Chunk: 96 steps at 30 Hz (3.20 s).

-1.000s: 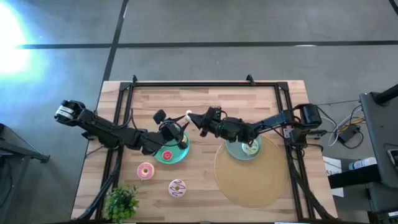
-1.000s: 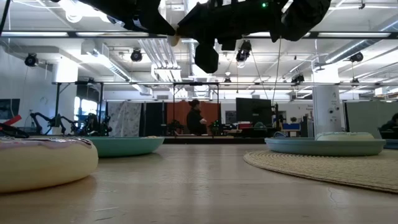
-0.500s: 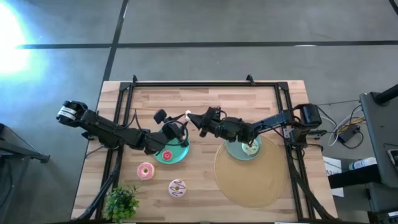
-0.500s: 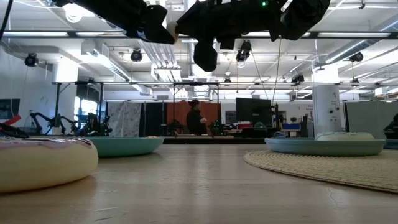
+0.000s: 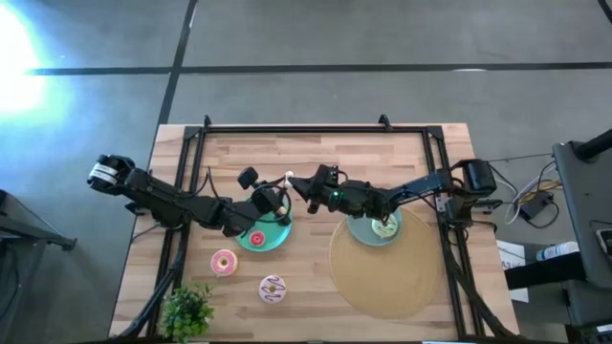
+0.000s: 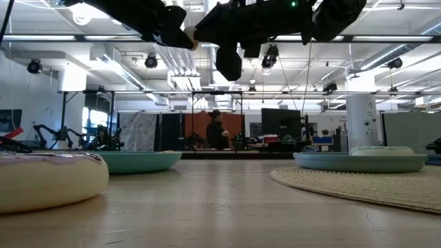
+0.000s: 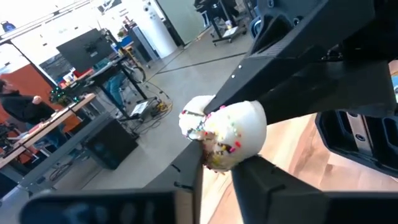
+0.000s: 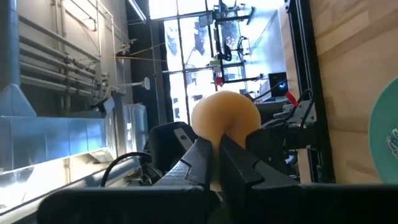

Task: Pick & Place donuts
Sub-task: Put the small white donut on the blue plate, then put the large pink donut on the gray plate

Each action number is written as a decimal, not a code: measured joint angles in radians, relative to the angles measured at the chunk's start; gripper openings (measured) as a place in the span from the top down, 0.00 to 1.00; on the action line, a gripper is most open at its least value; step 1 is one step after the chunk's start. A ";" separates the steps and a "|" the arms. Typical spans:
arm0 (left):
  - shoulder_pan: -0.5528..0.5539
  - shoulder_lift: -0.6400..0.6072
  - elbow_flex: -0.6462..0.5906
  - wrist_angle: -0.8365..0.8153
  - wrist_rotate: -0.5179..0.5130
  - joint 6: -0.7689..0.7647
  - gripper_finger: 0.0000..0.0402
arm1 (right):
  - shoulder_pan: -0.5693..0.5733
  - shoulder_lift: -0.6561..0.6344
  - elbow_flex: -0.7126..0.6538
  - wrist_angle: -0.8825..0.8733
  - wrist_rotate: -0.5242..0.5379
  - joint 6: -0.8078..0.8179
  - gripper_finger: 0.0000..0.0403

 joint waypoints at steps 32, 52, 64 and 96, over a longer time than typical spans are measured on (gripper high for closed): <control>0.004 -0.076 0.008 -0.796 0.076 -0.532 0.99 | -0.105 -0.118 -0.005 -0.443 -0.727 -0.360 0.47; 0.008 0.240 -0.055 -0.598 0.637 -0.399 0.99 | -0.123 -0.399 -0.004 -0.978 -0.427 -0.511 0.47; 0.011 0.270 0.050 -0.731 0.689 -0.342 0.99 | -0.122 -0.397 -0.003 -0.979 -0.428 -0.520 0.47; -0.001 0.059 0.147 -1.240 0.992 -0.635 0.73 | -0.122 -0.396 -0.003 -0.982 -0.428 -0.570 0.47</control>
